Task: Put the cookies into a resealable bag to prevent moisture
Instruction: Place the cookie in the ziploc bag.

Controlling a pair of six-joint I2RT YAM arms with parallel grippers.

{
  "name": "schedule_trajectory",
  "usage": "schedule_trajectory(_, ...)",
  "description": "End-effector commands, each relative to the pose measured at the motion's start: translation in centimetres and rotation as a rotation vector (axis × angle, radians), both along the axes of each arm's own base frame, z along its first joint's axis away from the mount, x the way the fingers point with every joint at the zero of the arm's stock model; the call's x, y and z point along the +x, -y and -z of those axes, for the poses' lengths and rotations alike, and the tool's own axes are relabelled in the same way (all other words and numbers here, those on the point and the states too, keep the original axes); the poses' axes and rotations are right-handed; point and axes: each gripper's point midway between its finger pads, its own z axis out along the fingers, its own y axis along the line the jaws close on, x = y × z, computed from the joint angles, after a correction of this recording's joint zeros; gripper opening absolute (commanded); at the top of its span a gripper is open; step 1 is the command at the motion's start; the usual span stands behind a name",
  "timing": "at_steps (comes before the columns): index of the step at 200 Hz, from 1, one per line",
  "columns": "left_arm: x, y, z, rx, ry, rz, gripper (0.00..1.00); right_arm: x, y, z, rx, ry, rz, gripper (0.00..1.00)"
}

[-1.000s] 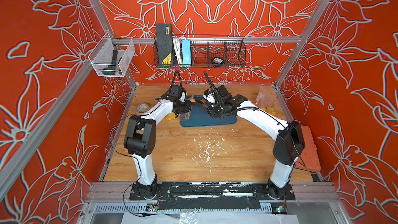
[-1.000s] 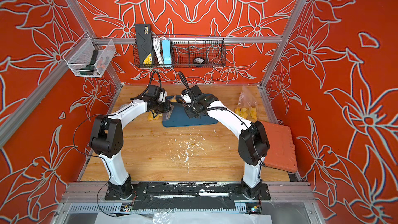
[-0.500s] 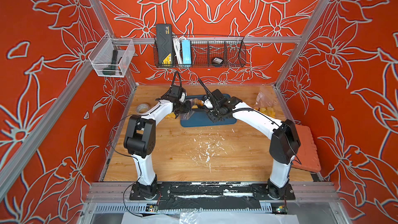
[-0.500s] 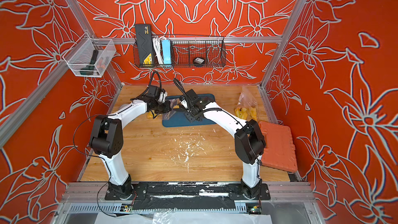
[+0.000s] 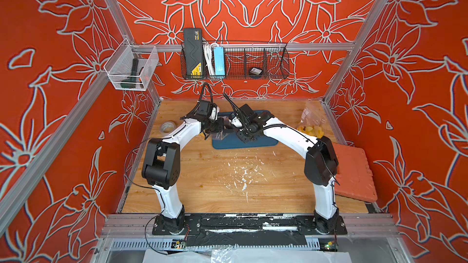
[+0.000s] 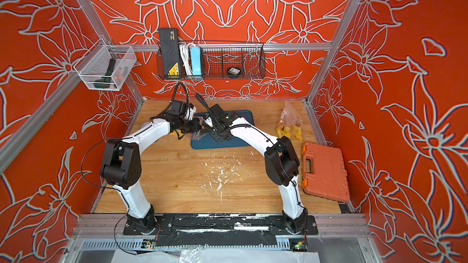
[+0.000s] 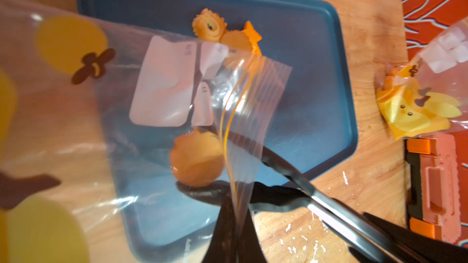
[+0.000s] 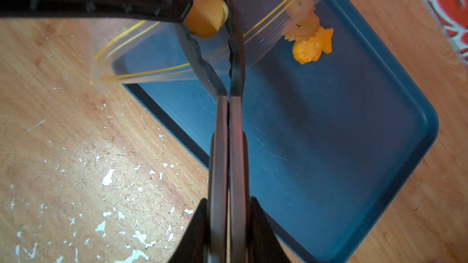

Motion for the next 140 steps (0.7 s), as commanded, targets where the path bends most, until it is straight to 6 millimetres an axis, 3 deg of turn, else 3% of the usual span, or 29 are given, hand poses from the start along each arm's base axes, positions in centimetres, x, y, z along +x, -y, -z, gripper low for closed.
schedule_trajectory(1, -0.2, 0.4, -2.1, -0.025, 0.062, 0.030, 0.00, -0.3, -1.3, -0.6, 0.031, -0.012, -0.044, 0.14)
schedule_trajectory(41, -0.4, 1.1, -2.7, -0.066, 0.076, 0.057, 0.00, -1.6, -3.1, -1.2, 0.151, -0.044, -0.119, 0.15)
schedule_trajectory(74, -0.3, 0.3, -3.3, -0.057, 0.101, 0.026, 0.00, 0.3, -0.8, 0.2, 0.041, -0.010, 0.002, 0.11)
schedule_trajectory(95, 0.0, -0.8, -3.4, -0.047, 0.106, -0.015, 0.00, 0.3, -0.3, 0.8, 0.023, -0.017, 0.007, 0.11)
schedule_trajectory(123, 0.2, -1.2, -2.8, -0.056, 0.085, -0.027, 0.00, -0.2, -1.4, -0.9, 0.112, -0.014, -0.018, 0.13)
schedule_trajectory(140, 0.0, -1.0, -2.5, -0.066, 0.073, -0.016, 0.00, -0.5, -2.3, -2.0, 0.163, -0.023, -0.041, 0.21)
